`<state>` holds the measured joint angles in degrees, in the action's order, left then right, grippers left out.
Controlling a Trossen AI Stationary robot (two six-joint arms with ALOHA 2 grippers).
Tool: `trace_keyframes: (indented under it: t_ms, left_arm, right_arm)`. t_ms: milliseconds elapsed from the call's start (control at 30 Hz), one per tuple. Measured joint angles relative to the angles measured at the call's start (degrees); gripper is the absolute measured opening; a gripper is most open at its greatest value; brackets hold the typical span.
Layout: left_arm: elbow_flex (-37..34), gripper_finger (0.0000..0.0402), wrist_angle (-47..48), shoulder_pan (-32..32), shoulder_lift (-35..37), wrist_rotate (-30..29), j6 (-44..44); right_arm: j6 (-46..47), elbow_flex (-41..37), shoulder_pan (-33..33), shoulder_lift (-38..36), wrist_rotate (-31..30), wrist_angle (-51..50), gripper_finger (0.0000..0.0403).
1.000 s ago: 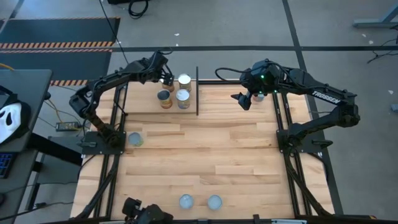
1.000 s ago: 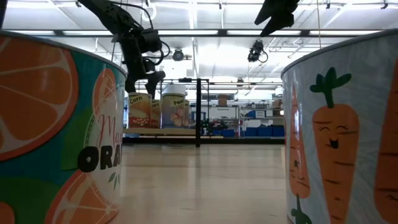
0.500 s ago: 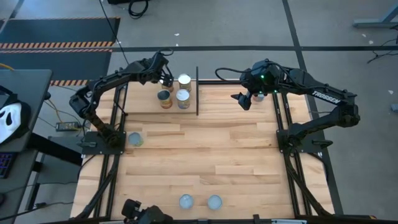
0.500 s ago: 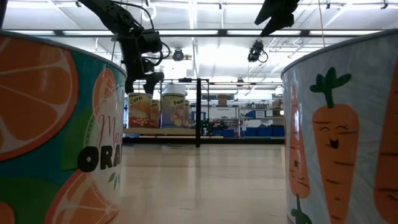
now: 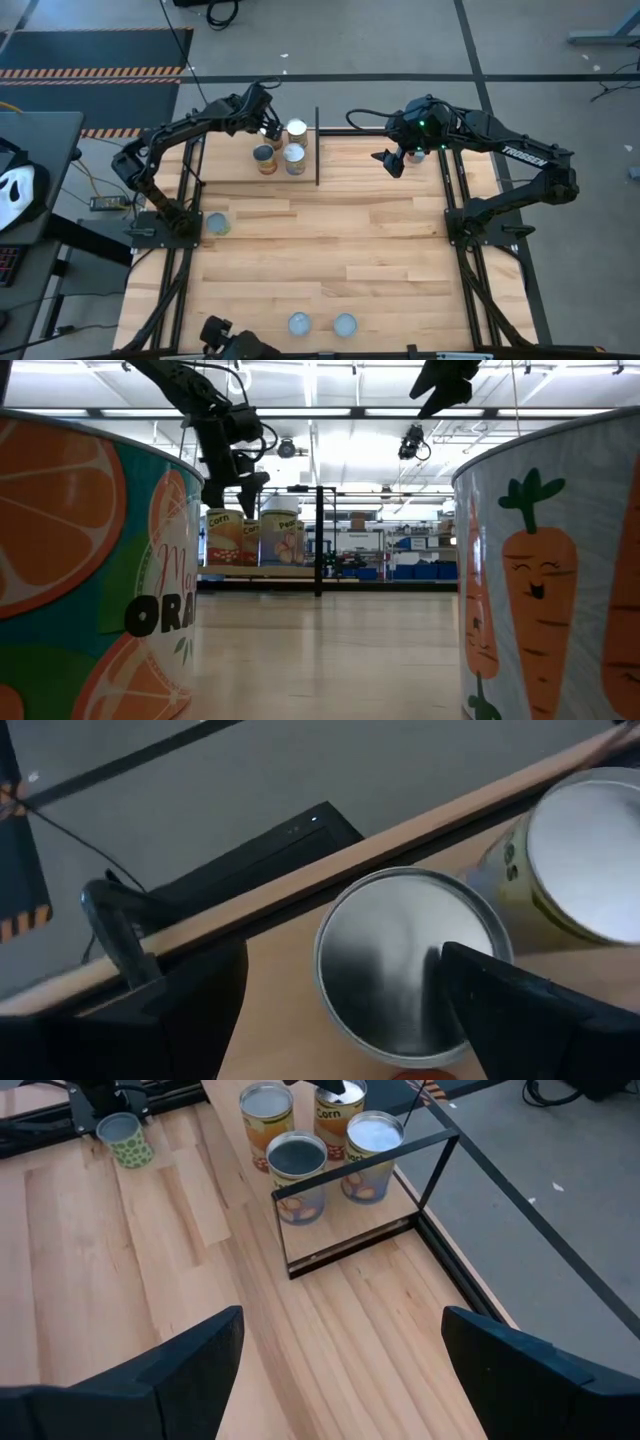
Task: Pick and place cans onto a shelf
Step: Put the can of corn on the shelf, then adjust the canned corn on the shelf
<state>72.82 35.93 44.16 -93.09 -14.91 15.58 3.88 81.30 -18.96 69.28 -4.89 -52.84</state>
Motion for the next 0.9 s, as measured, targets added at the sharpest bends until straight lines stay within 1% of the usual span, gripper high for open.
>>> trace_keyframes:
  t_ms: [100,233,367,467,500,533,667,800,900]
  left_arm:
    - [0.05,0.0336,0.96,-0.02,1.17,-0.47,-1.54]
    - [2.62,0.0336,7.55,-0.29,4.78,-0.6,-2.29]
    - [4.12,0.0336,19.68,-2.83,8.35,2.61,-2.63]
    - [4.04,0.0336,30.51,-4.86,8.65,3.51,0.42]
    - [3.81,0.0336,32.22,-5.34,8.64,3.37,0.6]
    - [3.37,0.0336,32.17,-5.87,8.68,3.22,0.63]
    - [0.72,0.0336,26.16,-7.7,8.62,2.97,2.12]
    - [-0.28,0.0336,22.83,-7.8,8.14,-1.83,2.18]
    - [-0.28,0.0336,22.5,-7.62,8.0,-2.73,2.23]
  right_arm:
    - [-0.18,0.0,-0.01,0.0,0.01,0.01,0.0348]
    - [-0.91,0.0,-0.02,0.0,0.28,0.01,0.0348]
    - [-0.98,0.0,0.02,0.0,0.63,0.02,0.0348]
    - [-1.09,0.0,0.02,0.0,0.62,0.65,0.0348]
    - [-1.19,0.0,0.02,0.0,0.61,1.08,0.0348]
    - [-1.46,0.0,0.0,0.0,0.61,1.5,0.0348]
    - [-2.44,0.0,0.0,0.0,0.61,2.58,0.0348]
    - [-1.22,-0.01,0.0,0.0,1.12,2.69,0.0348]
    - [-0.09,-0.01,0.02,0.0,2.02,2.69,0.0348]
